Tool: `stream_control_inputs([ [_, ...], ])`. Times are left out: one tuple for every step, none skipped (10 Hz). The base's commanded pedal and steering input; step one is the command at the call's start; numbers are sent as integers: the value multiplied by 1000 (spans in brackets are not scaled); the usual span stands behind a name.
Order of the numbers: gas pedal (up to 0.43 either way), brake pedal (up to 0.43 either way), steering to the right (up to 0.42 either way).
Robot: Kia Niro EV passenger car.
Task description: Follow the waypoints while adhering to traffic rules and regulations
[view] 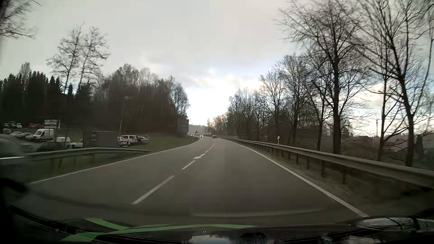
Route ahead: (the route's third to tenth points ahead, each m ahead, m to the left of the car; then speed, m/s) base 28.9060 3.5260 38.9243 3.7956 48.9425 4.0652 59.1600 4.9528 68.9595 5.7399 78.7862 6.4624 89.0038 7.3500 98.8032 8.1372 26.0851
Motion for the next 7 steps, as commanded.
stream_control_inputs([
  [268, 0, -12],
  [268, 0, -12],
  [268, 0, -11],
  [268, 0, -10],
  [268, 0, -9],
  [268, 0, -9],
  [268, 0, -9],
])
